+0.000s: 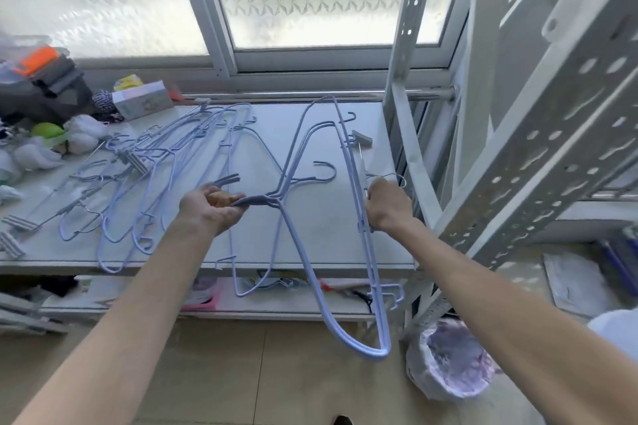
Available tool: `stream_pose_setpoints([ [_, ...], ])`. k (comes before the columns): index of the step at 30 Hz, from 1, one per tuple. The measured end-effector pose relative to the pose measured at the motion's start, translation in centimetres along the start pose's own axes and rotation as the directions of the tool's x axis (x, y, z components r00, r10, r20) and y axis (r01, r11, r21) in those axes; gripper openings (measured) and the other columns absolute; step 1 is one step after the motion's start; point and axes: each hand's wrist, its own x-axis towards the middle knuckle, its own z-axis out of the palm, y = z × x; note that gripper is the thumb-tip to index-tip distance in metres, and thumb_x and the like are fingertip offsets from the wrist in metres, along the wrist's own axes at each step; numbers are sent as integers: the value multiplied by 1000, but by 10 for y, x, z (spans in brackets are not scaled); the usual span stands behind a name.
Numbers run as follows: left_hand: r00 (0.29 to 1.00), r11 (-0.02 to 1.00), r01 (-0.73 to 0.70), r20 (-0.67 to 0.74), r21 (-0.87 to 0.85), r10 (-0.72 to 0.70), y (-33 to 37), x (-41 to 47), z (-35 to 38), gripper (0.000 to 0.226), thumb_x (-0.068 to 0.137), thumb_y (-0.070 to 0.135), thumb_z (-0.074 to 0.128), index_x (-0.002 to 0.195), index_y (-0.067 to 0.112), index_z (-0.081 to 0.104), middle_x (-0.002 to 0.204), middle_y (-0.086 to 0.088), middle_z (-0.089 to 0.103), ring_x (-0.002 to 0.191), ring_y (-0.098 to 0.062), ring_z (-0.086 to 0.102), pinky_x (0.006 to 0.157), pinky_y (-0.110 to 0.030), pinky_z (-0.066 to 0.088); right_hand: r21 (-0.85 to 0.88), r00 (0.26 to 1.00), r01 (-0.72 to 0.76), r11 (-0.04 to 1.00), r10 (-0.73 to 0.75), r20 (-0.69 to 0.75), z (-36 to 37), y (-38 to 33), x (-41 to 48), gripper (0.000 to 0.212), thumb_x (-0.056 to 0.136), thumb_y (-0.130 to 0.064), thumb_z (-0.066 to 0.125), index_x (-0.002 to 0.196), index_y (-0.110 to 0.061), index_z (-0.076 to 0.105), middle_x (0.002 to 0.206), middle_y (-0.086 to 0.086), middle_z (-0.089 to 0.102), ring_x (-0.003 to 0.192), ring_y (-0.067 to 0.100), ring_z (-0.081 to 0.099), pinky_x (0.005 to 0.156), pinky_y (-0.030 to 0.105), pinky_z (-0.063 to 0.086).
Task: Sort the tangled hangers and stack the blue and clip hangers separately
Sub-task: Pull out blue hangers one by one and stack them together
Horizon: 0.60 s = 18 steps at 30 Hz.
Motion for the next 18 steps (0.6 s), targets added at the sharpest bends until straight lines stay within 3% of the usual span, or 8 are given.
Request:
stream_pose_setpoints([
  [5,1000,1000,0,-8,8,0,-6,1,1,49,103,19,29,56,21,17,36,2,14,31,-17,11,49,-25,23,19,1000,4,1000,-4,21,6,7,2,36,85,-5,47,57,-16,29,60,2,38,67,29,46,61,32,37],
  [9,1000,1000,-11,-12,0,11,1,3,-6,49,102,17,31,55,20,18,36,3,14,30,-17,10,50,-25,22,46,998,-16,999,13,63,14,8,3,34,88,-10,50,58,-13,35,73,9,48,72,31,49,64,31,37],
  [13,1000,1000,-1,-14,-18,1,15,10,-15,54,102,17,31,49,19,18,37,3,13,36,-16,9,51,-24,21,19,999,-4,1000,3,53,20,7,3,13,90,-13,51,79,-5,54,87,18,58,91,38,61,69,32,41],
  [18,1000,999,-12,-23,-47,11,40,19,-26,53,104,21,25,52,20,18,37,2,12,44,-13,7,57,-21,25,-157,1000,-21,987,21,-4,22,-8,6,21,95,-17,49,101,-1,62,107,20,64,101,39,62,72,34,41],
])
